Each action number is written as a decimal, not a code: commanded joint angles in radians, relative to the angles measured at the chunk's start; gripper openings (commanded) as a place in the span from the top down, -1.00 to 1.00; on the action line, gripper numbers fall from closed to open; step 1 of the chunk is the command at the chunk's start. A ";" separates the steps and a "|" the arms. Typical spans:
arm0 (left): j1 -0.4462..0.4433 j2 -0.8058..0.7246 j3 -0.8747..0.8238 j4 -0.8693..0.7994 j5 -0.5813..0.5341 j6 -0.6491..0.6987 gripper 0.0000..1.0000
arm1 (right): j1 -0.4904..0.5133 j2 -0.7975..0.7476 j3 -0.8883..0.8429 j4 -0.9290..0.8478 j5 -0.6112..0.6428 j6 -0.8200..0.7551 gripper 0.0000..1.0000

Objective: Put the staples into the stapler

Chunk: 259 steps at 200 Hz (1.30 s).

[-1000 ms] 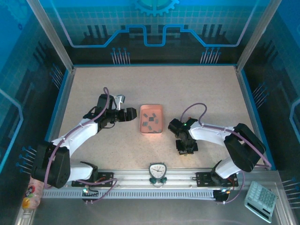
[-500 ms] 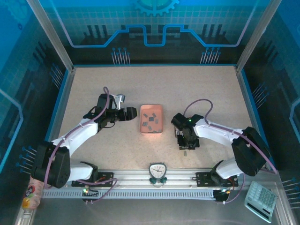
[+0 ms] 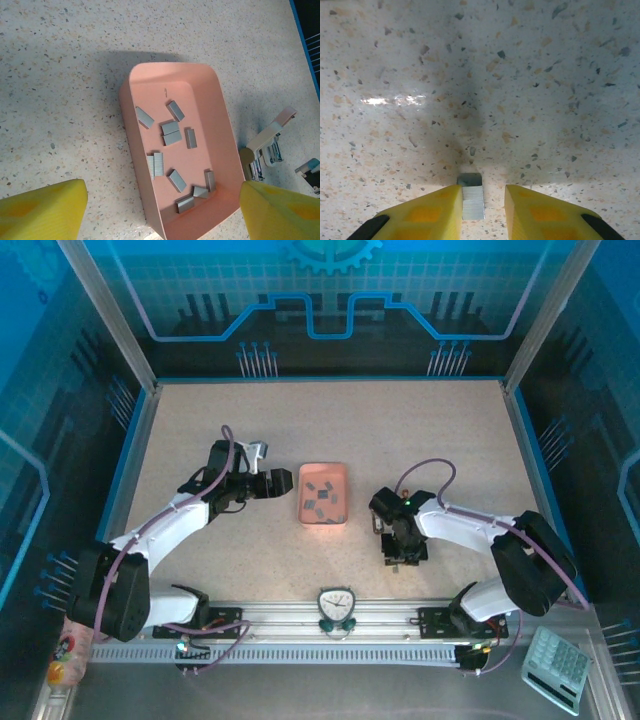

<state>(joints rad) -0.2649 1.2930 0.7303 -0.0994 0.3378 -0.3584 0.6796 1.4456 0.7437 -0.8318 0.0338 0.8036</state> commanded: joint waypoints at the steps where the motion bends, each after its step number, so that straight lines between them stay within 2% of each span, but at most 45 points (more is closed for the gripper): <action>1: -0.010 0.005 -0.004 0.010 0.013 0.026 -0.62 | -0.008 0.004 -0.013 0.026 -0.026 -0.006 0.42; 131: -0.013 0.010 -0.002 0.007 0.012 0.032 -0.62 | 0.030 0.071 0.048 -0.033 0.021 -0.049 0.43; 189: -0.014 0.012 -0.002 0.007 0.010 0.031 -0.62 | 0.034 0.104 0.046 -0.007 0.027 -0.052 0.54; 218: -0.014 0.017 -0.001 0.007 0.012 0.032 -0.62 | 0.040 0.097 0.043 -0.010 0.050 -0.048 0.63; 259: -0.014 0.023 0.004 0.012 0.015 0.035 -0.62 | 0.040 0.026 0.054 -0.016 0.081 -0.033 0.65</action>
<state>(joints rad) -0.2707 1.3014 0.7303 -0.0994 0.3378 -0.3557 0.7090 1.5219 0.7868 -0.8379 0.0525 0.7555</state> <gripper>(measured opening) 0.809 0.178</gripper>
